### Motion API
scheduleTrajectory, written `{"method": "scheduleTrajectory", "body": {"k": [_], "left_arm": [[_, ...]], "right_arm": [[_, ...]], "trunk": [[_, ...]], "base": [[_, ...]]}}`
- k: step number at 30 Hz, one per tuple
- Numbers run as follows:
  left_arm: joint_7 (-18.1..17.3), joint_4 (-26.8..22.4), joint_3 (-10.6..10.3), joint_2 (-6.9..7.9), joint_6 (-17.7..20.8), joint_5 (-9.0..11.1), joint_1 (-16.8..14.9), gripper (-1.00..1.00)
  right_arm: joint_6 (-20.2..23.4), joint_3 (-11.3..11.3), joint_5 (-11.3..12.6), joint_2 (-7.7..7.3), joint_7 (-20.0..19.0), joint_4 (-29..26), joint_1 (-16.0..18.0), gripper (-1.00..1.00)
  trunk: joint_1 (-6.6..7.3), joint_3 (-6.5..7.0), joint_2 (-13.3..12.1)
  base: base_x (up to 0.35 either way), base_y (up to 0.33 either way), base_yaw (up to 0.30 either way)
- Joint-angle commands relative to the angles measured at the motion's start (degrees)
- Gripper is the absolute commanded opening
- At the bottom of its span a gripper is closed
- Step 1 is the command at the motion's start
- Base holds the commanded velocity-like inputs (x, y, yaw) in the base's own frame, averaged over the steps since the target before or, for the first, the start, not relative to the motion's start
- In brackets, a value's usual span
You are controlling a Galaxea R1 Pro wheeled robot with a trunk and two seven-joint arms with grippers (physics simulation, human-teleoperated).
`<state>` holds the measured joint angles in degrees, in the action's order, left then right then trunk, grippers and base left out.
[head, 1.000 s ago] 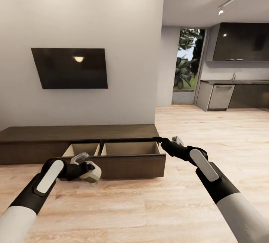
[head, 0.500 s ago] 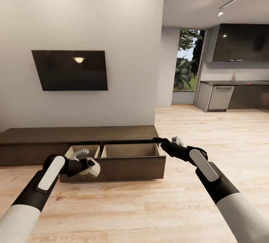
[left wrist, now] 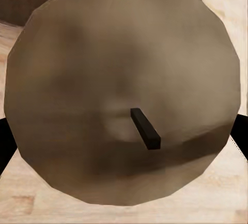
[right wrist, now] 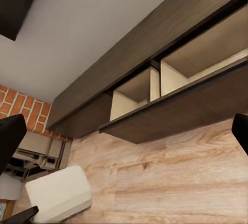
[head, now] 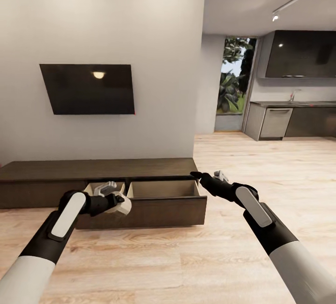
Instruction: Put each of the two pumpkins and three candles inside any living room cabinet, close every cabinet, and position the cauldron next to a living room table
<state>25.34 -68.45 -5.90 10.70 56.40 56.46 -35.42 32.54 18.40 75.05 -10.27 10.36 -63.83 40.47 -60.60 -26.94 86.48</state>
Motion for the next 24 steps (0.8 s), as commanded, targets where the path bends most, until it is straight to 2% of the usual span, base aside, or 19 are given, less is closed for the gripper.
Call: {"method": "scheduleTrajectory", "body": {"k": [1,11,17,19,21,22,24], "left_arm": [[0.62,-0.5,-0.18,0.17,0.11,0.41,-0.02,-1.0],[0.92,-1.24,-0.25,0.29,0.12,0.4,0.0,-1.0],[1.02,-1.25,-0.68,0.22,0.12,0.41,0.0,-1.0],[1.03,-1.25,-0.98,0.27,0.12,0.39,0.0,-1.0],[1.03,-1.25,-1.08,0.31,0.12,0.34,0.0,-1.0],[1.03,-1.23,-1.1,0.34,0.12,0.36,0.0,-1.0],[1.07,-1.17,-1.12,0.35,0.12,0.36,0.0,-1.0]], "right_arm": [[-0.07,0.13,0.61,-0.1,0.51,-0.06,0.05,1.0],[-0.2,0.07,0.73,-0.34,0.0,0.0,0.05,1.0],[-0.71,-0.02,1.0,-0.51,-0.26,0.12,0.05,1.0],[-1.87,-0.41,0.94,-1.27,-0.67,1.09,0.05,1.0],[-5.29,-1.1,0.89,-2.54,-2.37,4.51,0.05,1.0],[-6.82,-1.26,0.91,-3.19,-3.97,6.16,0.05,1.0],[-9.75,-1.57,0.94,-5.22,-11.48,12.02,0.05,1.0]], "trunk": [[-0.01,-0.07,0.04],[-0.01,-0.07,0.04],[-0.01,-0.07,0.04],[-0.01,-0.07,0.04],[-0.01,-0.07,0.04],[-0.01,-0.07,0.04],[-0.01,-0.07,0.04]], "base": [[0.16,0.0,0.0],[0.3,-0.006,0.0],[0.313,-0.132,0.0],[0.3,-0.176,0.0],[0.299,-0.18,0.0],[0.299,-0.181,0.0],[0.298,-0.181,0.0]]}}
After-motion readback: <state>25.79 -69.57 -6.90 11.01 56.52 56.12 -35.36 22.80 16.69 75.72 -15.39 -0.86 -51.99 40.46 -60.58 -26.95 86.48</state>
